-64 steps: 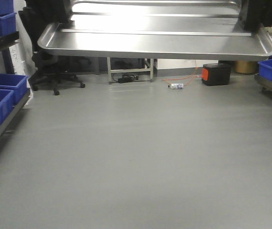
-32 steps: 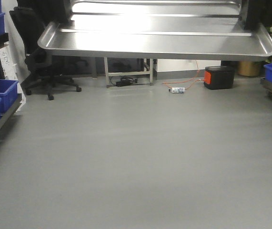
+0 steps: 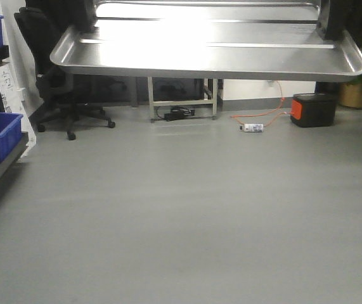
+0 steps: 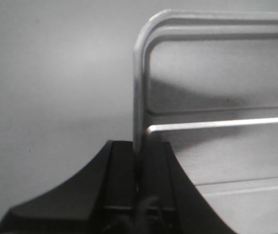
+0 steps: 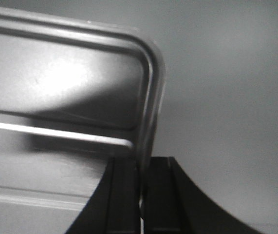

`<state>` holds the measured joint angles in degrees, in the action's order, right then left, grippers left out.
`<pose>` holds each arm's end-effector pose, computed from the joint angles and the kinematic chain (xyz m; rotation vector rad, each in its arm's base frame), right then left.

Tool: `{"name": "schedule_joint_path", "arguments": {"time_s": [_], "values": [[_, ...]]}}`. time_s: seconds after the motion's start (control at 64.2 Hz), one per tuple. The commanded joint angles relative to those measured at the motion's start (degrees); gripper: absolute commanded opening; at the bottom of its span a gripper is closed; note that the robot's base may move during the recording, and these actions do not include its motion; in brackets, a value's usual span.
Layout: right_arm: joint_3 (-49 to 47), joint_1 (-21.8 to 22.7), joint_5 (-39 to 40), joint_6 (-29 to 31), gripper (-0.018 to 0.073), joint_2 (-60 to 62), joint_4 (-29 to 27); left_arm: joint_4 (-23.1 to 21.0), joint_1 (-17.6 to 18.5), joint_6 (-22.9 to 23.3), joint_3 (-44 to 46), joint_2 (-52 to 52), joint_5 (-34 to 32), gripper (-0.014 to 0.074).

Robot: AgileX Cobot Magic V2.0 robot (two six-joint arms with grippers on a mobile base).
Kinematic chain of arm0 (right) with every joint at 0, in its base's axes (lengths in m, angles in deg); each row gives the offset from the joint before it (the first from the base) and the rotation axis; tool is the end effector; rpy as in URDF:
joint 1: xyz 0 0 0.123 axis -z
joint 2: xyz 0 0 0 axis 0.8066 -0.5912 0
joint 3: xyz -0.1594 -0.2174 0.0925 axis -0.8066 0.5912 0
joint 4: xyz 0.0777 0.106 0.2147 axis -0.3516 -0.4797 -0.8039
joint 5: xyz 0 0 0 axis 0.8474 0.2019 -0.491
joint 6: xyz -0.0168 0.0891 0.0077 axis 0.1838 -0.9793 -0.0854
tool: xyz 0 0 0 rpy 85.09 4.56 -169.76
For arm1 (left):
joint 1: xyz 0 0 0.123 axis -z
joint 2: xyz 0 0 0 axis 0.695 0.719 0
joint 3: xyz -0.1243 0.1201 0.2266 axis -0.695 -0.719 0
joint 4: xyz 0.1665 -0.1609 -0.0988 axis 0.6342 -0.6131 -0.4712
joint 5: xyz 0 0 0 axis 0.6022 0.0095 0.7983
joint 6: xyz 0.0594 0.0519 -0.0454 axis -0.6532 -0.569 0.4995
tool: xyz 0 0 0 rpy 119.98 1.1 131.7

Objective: Grab silver tray and place in blue box
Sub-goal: 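Hold the tray with both grippers while the base drives to the blue bins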

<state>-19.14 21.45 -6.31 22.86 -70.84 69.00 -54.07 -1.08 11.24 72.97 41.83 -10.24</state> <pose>0.2516 0.1361 0.3569 -0.0390 2.6688 0.0388 0.2430 -0.2056 0.3654 0.2258 2.5874 -0.2593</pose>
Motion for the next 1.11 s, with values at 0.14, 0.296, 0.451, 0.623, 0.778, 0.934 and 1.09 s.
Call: {"name": "schedule_joint_path", "arguments": {"time_s": [0.14,0.296,0.451,0.623,0.778,0.934,1.09], "values": [[-1.4,0.1,0.9,1.6,0.0059,2.2,2.2,1.7,0.4,-0.6,2.2,-2.5,-2.8,-0.0105],[-1.4,0.2,0.9,1.6,0.0059,2.2,2.2,1.7,0.4,-0.6,2.2,-2.4,-2.8,-0.0105],[-1.4,0.2,1.0,1.6,0.0059,2.2,2.2,1.7,0.4,-0.6,2.2,-2.3,-2.8,-0.0105],[-1.4,0.2,1.0,1.6,0.0059,2.2,2.2,1.7,0.4,-0.6,2.2,-2.2,-2.8,-0.0105],[-1.4,0.2,1.0,1.6,0.0059,2.2,2.2,1.7,0.4,-0.6,2.2,-2.1,-2.9,-0.0105],[-1.4,0.2,1.0,1.6,0.0059,2.2,2.3,1.8,0.4,-0.6,2.2,-1.8,-2.9,-0.0105],[-1.4,0.2,1.0,1.6,0.0059,2.2,2.3,1.8,0.4,-0.6,2.2,-0.9,-2.9,-0.0105]]}}
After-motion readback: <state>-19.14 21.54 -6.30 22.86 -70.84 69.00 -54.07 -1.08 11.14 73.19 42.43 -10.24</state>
